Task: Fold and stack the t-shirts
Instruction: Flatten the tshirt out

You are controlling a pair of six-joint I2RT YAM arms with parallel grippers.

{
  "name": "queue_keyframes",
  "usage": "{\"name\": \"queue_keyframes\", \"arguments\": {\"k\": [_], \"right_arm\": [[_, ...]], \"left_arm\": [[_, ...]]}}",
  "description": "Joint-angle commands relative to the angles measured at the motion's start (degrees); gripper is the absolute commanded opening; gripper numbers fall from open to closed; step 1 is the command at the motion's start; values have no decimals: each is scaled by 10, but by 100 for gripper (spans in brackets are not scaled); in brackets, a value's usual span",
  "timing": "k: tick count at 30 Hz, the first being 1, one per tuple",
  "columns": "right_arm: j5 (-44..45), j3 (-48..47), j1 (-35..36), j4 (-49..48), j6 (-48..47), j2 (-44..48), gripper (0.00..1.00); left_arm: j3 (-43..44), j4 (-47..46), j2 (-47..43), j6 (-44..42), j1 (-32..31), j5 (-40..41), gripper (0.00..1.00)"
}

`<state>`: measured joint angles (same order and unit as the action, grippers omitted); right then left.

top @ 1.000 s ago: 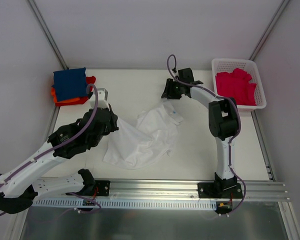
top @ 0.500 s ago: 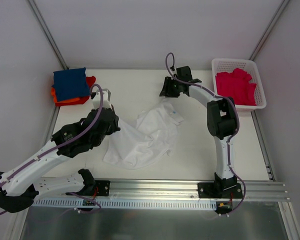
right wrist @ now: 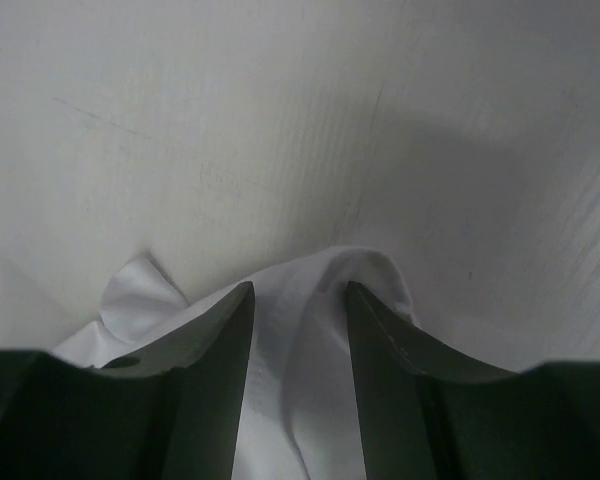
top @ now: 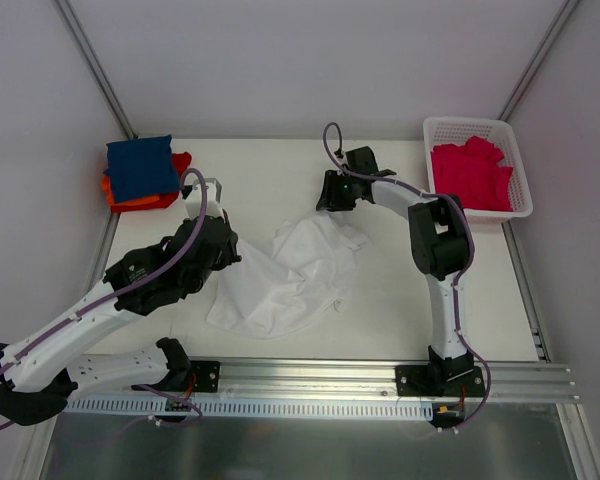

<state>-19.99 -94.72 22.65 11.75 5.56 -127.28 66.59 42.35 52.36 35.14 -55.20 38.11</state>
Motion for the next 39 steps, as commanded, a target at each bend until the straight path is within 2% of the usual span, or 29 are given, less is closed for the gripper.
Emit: {"name": "queue_keyframes", "arguments": {"k": [1,3,5,6,8,9,11,16,20,39], "right_arm": [[-10,11,4,-25,7,16,46],[-11,16,4,-31,9,15,43],[-11,16,4,-35,9,11,33],[-11,16,4,-36,11,9,24],[-11,10,4,-37,11,3,16],[-11,8,4,-36,12,1,7],[-11,2,4,-35,13,-3,0],[-6,4,4,-34,9,10,0],[7,16,3,-18,-9,58,0],[138,66,-19,97,-101,512,0]], "left_arm": [[-4,-7,-11,5,-5,13,0],[-5,-7,-12,5,-5,13,0],[-7,-7,-13,6,-4,13,0],[-7,-7,-13,5,-4,13,0],[-8,-7,-12,6,-4,12,0],[-9,-7,-12,6,-4,12,0],[-10,-7,-11,6,-3,14,0],[-13,-8,-4,4,-1,15,0],[-12,-8,-2,-3,1,24,0],[58,-7,-59,-96,3,111,0]]}}
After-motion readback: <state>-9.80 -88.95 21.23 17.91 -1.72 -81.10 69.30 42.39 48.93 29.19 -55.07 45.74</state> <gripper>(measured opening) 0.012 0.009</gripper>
